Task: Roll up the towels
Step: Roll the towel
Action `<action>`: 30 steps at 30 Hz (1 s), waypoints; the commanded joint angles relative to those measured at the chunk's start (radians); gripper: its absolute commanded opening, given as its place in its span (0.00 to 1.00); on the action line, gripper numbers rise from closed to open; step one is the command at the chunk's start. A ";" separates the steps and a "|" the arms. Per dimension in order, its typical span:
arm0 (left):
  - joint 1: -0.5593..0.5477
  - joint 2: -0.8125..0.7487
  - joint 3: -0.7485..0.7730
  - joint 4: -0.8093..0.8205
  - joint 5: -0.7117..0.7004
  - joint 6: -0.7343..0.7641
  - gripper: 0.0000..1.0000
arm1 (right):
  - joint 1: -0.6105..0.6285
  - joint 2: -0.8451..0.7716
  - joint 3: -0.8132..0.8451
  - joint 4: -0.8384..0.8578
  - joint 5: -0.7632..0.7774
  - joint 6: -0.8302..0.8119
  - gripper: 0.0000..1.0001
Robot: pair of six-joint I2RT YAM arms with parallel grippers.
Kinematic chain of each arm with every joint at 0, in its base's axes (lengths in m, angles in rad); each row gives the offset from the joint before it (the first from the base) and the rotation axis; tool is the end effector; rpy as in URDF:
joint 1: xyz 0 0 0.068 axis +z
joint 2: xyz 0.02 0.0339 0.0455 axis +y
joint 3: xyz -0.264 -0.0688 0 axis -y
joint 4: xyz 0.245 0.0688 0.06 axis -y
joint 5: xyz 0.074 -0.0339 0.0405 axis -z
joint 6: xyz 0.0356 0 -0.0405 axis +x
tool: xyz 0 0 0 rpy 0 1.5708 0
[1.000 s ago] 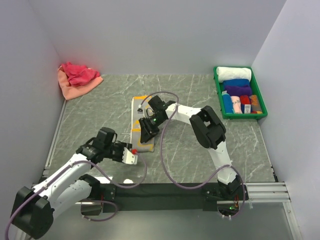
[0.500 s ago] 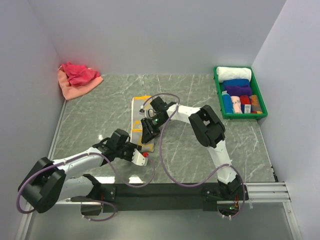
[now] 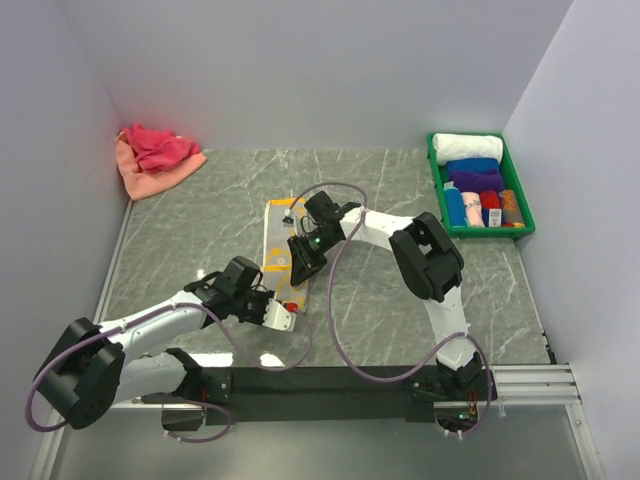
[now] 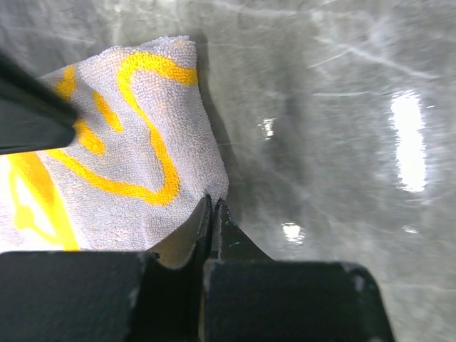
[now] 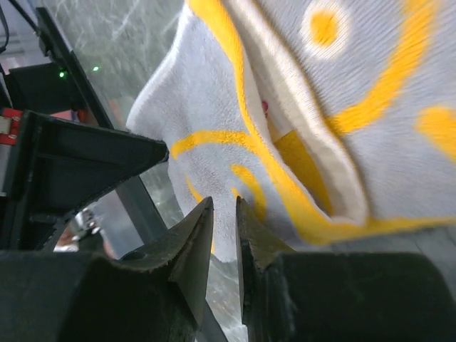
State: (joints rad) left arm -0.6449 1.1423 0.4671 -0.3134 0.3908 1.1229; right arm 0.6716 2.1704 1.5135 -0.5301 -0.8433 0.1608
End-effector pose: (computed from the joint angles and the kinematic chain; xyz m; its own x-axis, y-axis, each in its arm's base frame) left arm 0.1500 -0.1298 0.1580 0.3628 0.7700 -0.5249 0.9149 -0.1871 0.3578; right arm 0.3249 0.2922 0.1388 -0.8178 -0.5140 -0.2587 -0.5083 0.4345 0.7435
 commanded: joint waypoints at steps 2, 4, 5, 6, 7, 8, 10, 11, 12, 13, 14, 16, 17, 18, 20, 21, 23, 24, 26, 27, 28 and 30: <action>-0.004 0.003 0.067 -0.104 0.065 -0.087 0.00 | 0.006 -0.061 0.051 -0.033 0.079 -0.046 0.27; -0.004 0.036 0.097 -0.113 0.068 -0.104 0.00 | 0.013 -0.020 0.076 -0.047 0.078 -0.043 0.27; -0.004 0.043 0.110 -0.124 0.074 -0.123 0.00 | 0.014 -0.008 0.083 -0.054 0.085 -0.049 0.26; -0.004 0.053 0.128 -0.130 0.089 -0.130 0.00 | 0.020 0.003 0.088 -0.050 0.098 -0.049 0.26; -0.004 0.056 0.139 -0.139 0.098 -0.135 0.00 | 0.022 0.005 0.086 -0.042 0.124 -0.047 0.26; -0.004 0.057 0.149 -0.151 0.111 -0.146 0.01 | 0.022 0.006 0.085 -0.019 0.134 -0.046 0.26; -0.002 0.068 0.182 -0.168 0.129 -0.169 0.01 | 0.025 0.020 0.086 -0.013 0.164 -0.053 0.26; -0.002 0.076 0.194 -0.176 0.132 -0.190 0.00 | 0.028 0.029 0.088 -0.024 0.171 -0.061 0.26; 0.001 0.086 0.217 -0.193 0.137 -0.198 0.00 | 0.031 0.049 0.085 -0.028 0.174 -0.075 0.26; 0.005 0.089 0.228 -0.200 0.158 -0.202 0.00 | 0.037 0.057 0.079 -0.030 0.174 -0.076 0.25; 0.019 0.091 0.238 -0.207 0.167 -0.212 0.00 | 0.042 0.061 0.068 -0.024 0.177 -0.076 0.24; 0.036 0.093 0.258 -0.210 0.189 -0.230 0.00 | 0.051 0.065 0.031 -0.016 0.173 -0.076 0.24; 0.048 0.097 0.266 -0.216 0.204 -0.241 0.00 | 0.059 0.057 0.019 -0.010 0.165 -0.076 0.24; 0.053 0.106 0.277 -0.220 0.209 -0.247 0.00 | 0.065 0.049 -0.001 -0.010 0.167 -0.078 0.24; 0.062 0.109 0.285 -0.234 0.220 -0.252 0.00 | 0.086 0.025 -0.025 0.001 0.168 -0.081 0.24; 0.065 0.109 0.283 -0.240 0.224 -0.250 0.00 | 0.092 -0.007 -0.053 0.007 0.158 -0.083 0.24; 0.065 0.099 0.280 -0.262 0.241 -0.239 0.00 | 0.098 -0.040 -0.059 -0.001 0.148 -0.087 0.24; 0.065 0.093 0.275 -0.266 0.246 -0.238 0.00 | 0.098 -0.044 -0.052 -0.010 0.139 -0.089 0.24; 0.065 0.079 0.269 -0.283 0.249 -0.230 0.00 | 0.094 -0.055 -0.030 -0.040 0.144 -0.098 0.24; 0.065 0.068 0.266 -0.289 0.258 -0.230 0.00 | 0.085 -0.063 -0.003 -0.048 0.139 -0.104 0.25; 0.065 0.065 0.265 -0.296 0.261 -0.230 0.00 | 0.077 -0.067 0.013 -0.057 0.135 -0.107 0.25; 0.065 0.054 0.265 -0.314 0.263 -0.233 0.00 | 0.053 -0.061 0.072 -0.088 0.112 -0.106 0.25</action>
State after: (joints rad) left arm -0.5819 1.2331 0.7197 -0.5877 0.5983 0.8944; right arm 0.7574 2.1536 1.5040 -0.5571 -0.7338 0.0834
